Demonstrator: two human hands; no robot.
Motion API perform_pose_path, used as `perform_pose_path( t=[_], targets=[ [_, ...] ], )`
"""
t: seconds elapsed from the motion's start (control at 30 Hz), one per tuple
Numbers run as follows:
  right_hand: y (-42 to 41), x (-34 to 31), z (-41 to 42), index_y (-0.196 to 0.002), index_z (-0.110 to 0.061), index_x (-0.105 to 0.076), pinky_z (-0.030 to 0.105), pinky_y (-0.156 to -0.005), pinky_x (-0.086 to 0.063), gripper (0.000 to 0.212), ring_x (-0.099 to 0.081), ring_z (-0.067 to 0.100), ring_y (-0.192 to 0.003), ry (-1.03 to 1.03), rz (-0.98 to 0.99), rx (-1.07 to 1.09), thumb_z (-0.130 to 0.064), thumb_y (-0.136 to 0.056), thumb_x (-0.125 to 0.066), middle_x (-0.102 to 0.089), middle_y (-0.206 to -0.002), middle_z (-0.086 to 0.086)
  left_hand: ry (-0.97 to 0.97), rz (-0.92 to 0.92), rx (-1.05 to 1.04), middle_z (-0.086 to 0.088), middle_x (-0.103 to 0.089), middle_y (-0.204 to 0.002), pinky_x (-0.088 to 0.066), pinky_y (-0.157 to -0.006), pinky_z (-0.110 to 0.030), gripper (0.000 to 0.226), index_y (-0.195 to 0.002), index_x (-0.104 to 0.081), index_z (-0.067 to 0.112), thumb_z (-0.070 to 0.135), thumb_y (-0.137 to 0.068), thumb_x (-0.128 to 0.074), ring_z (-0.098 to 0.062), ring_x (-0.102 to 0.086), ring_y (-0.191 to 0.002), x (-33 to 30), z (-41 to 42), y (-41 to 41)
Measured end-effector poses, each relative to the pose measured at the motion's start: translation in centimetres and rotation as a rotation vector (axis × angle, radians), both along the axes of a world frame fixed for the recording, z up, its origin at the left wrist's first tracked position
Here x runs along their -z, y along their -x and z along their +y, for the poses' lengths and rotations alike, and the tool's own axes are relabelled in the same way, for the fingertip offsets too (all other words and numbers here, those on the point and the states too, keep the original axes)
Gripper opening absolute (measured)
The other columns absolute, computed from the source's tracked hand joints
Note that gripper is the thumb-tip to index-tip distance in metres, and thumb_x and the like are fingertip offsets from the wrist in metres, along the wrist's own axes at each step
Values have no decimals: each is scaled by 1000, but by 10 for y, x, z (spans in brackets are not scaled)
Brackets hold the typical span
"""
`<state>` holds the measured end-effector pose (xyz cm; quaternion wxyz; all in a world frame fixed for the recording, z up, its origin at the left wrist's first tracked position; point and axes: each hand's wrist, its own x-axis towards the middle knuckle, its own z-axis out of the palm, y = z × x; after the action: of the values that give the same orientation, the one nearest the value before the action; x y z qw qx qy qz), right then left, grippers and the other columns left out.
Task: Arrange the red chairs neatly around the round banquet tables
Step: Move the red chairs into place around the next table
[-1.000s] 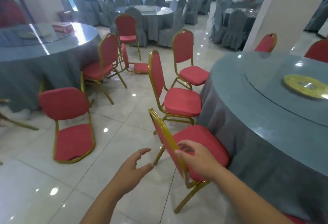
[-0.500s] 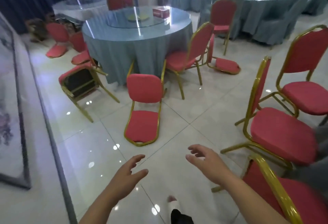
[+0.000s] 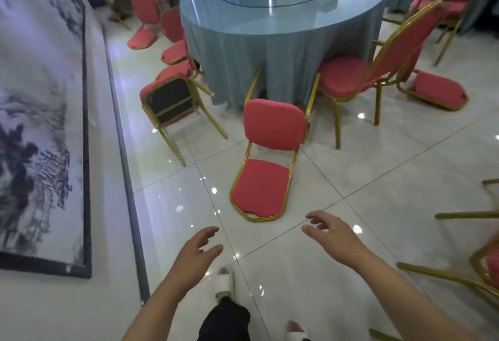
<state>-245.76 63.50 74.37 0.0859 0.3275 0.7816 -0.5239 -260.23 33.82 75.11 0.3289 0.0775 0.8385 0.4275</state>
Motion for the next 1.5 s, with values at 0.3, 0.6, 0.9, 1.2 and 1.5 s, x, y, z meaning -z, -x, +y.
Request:
perform_pose_path(
  t=[0.3,0.6,0.9,1.2,1.5],
  targets=[
    [153,61,23,-145,-32,-39,32,-101,-39,68,-45,15,-130,-60,-205,78,-55,-87,-65,-45,-145,-2,124,-112,168,6,-45,-145,-39,-102,-33,48,-137,-50,37,29,-92,-64,-16,-42,-132,88,60,218],
    [289,182,58,-153,-25,-28,36,-110,-35,90,-36,23,-139,120,-414,291,-61,-81,-69,-34,-155,7,336,-285,198,-7,-46,-146,-40,-99,-33,48,-140,-51,25,22,-93,-62,-24,-47,-129,217,118,380],
    [357,472,95,-156,-20,-21,39,-111,-34,95,-35,28,-140,251,-483,455,-56,-83,-70,-31,-156,11,441,-293,199,-11,-52,-138,-41,-96,-34,61,-147,-40,22,23,-91,-65,-24,-52,-114,483,161,459],
    [377,705,134,-155,-14,-18,38,-102,-40,84,-44,34,-133,347,-421,921,-41,-90,-64,-38,-152,15,391,-333,114,-15,-43,-150,-38,-106,-40,79,-154,-27,12,40,-91,-67,-32,-49,-129,741,191,494],
    [388,719,125,-91,-9,-58,24,-48,-43,20,-56,19,-69,570,-356,1003,-24,-101,-50,-61,-82,6,138,-572,-177,-3,-64,-99,-50,-94,-43,28,-111,-63,14,36,-94,-63,-24,-59,-98,776,186,509]
  ],
)
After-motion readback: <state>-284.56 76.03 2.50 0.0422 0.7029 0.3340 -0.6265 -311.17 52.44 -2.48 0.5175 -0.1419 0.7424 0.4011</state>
